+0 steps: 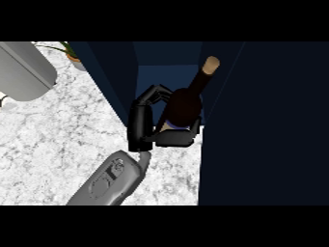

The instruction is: Pick up the wine, place it into the cabinet and close the cabinet

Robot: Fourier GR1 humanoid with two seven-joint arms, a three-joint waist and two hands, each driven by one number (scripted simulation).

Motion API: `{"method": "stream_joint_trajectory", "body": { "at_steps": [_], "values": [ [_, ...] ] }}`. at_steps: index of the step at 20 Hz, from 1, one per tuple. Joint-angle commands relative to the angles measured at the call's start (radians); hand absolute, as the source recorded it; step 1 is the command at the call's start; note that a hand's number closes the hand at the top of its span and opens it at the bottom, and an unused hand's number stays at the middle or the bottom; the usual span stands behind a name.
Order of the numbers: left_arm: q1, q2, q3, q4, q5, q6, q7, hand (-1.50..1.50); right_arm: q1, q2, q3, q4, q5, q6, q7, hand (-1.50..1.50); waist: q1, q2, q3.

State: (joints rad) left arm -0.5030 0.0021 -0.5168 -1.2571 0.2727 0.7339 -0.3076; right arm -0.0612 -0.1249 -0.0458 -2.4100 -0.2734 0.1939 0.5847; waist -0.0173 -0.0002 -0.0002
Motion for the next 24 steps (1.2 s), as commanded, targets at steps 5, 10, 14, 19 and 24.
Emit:
{"method": "stream_joint_trajectory", "body": {
  "at_steps": [5, 10, 14, 19, 24],
  "values": [
    [-0.07, -0.002, 0.123, 0.105, 0.041, -0.065, -0.054, 1.5, 0.015, 0.01, -0.008, -0.158, -0.062, -0.048, 0.08, -1.5, 0.004, -0.001, 0.0],
    [-0.037, -0.002, 0.139, 0.154, 0.08, -0.071, -0.159, 1.5, 0.052, 0.004, 0.015, -0.163, -0.059, -0.019, 0.063, -1.5, 0.003, 0.0, 0.0],
    [-0.138, -0.002, 0.169, 0.253, 0.108, -0.093, -0.114, 1.5, 0.068, 0.025, 0.029, -0.117, -0.032, 0.001, 0.006, -1.5, 0.0, 0.001, 0.0],
    [-0.151, -0.002, 0.202, 0.299, 0.124, -0.141, -0.133, 1.5, 0.042, 0.023, 0.0, -0.13, -0.062, -0.023, 0.017, -1.5, 0.001, 0.001, 0.0],
    [-0.25, -0.002, 0.245, 0.446, 0.141, -0.164, -0.139, 1.5, 0.078, 0.033, 0.04, -0.183, -0.049, -0.036, 0.049, -1.5, -0.009, 0.001, 0.0]
  ]
}}
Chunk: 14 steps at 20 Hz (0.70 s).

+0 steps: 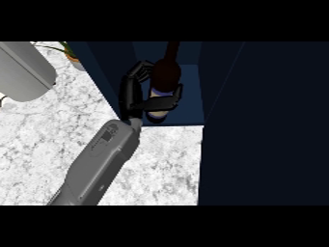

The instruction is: Pick up the wine, place it into the cabinet and close the cabinet

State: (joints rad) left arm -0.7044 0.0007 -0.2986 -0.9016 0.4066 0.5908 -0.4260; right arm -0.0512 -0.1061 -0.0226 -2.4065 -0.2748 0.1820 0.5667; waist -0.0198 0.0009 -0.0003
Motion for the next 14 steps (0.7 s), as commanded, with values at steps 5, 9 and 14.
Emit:
{"method": "stream_joint_trajectory", "body": {
  "at_steps": [5, 9, 14],
  "values": [
    [-0.098, 0.0, 0.054, 0.167, 0.03, -0.039, -0.044, 1.5, -0.022, -0.035, -0.059, -0.105, -0.093, -0.011, 0.077, -1.5, 0.001, 0.001, 0.0],
    [-0.242, 0.0, 0.113, 0.319, 0.008, -0.022, -0.072, 1.5, 0.008, -0.001, -0.002, -0.059, -0.045, 0.019, 0.006, -1.5, -0.006, 0.004, 0.0],
    [-0.176, 0.0, 0.11, 0.347, 0.03, -0.006, -0.225, 1.5, 0.043, -0.04, -0.091, -0.124, -0.154, 0.023, 0.051, -1.5, -0.016, 0.003, 0.0]
  ]
}}
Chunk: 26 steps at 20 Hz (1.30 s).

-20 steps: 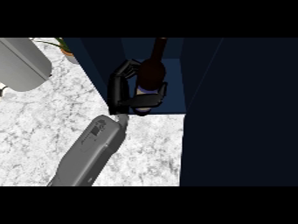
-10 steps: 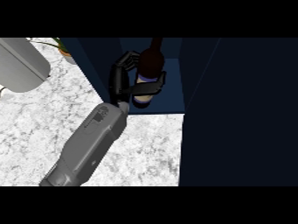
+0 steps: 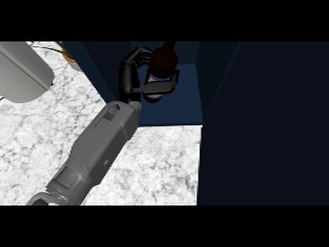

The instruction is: Pick up the wine, place it into the cabinet and close the cabinet

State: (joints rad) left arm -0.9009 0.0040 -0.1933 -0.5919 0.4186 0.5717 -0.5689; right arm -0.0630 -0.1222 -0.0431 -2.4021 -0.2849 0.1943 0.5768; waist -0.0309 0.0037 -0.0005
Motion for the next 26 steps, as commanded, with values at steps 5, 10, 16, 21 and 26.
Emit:
{"method": "stream_joint_trajectory", "body": {
  "at_steps": [5, 10, 16, 21, 26],
  "values": [
    [-0.151, 0.022, 0.099, 0.192, -0.012, 0.006, -0.061, 1.5, 0.036, 0.01, 0.033, -0.128, -0.047, -0.017, 0.05, -1.5, -0.006, 0.003, 0.0],
    [-0.175, -0.004, 0.159, 0.267, 0.038, -0.046, -0.098, 1.5, 0.065, 0.028, 0.034, -0.062, -0.03, 0.019, -0.032, -1.5, -0.011, 0.007, 0.0],
    [-0.164, -0.004, 0.237, 0.297, 0.107, -0.107, -0.143, 1.5, -0.003, 0.016, 0.013, -0.035, -0.053, 0.003, -0.008, -1.5, -0.014, 0.011, 0.0],
    [-0.147, -0.004, 0.21, 0.327, 0.147, -0.118, -0.183, 1.5, -0.027, 0.007, 0.02, -0.059, -0.059, -0.015, 0.038, -1.5, -0.025, 0.009, -0.001],
    [-0.2, 0.023, 0.248, 0.392, 0.126, -0.134, -0.178, 1.5, 0.026, 0.022, 0.056, -0.084, -0.04, 0.013, -0.005, -1.5, -0.034, 0.016, -0.001]
  ]
}}
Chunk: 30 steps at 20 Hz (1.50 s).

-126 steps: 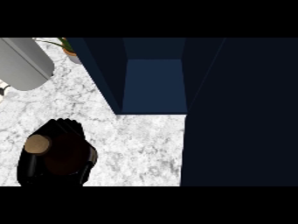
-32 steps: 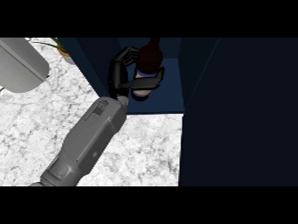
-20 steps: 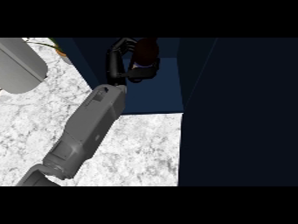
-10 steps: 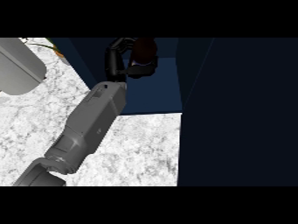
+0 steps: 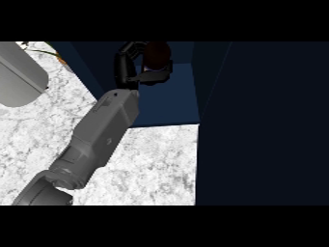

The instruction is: Pick up the wine, place it into the cabinet and close the cabinet

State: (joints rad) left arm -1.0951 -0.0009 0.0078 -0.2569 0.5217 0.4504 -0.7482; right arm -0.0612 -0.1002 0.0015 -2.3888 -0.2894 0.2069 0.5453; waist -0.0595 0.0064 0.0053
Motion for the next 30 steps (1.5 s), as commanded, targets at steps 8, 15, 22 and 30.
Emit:
{"method": "stream_joint_trajectory", "body": {
  "at_steps": [8, 15, 22, 30],
  "values": [
    [-0.001, 0.005, 0.037, 0.121, -0.006, 0.028, -0.039, -1.5, -0.006, 0.005, 0.022, -0.073, -0.011, -0.03, 0.044, -1.5, -0.005, 0.014, -0.006],
    [-0.015, 0.019, 0.029, 0.159, -0.035, 0.075, -0.034, -1.5, 0.017, 0.006, 0.019, -0.066, -0.005, -0.008, 0.002, -1.5, -0.012, 0.017, -0.006],
    [0.03, 0.031, 0.015, 0.178, -0.063, 0.07, -0.06, -1.5, -0.038, -0.019, -0.022, -0.041, -0.04, -0.018, 0.023, -1.5, -0.007, 0.019, -0.006],
    [0.032, 0.024, 0.047, 0.157, -0.051, 0.071, -0.1, -1.5, -0.011, -0.003, 0.034, -0.097, -0.011, -0.038, 0.063, -1.5, -0.008, 0.015, -0.007]
  ]
}}
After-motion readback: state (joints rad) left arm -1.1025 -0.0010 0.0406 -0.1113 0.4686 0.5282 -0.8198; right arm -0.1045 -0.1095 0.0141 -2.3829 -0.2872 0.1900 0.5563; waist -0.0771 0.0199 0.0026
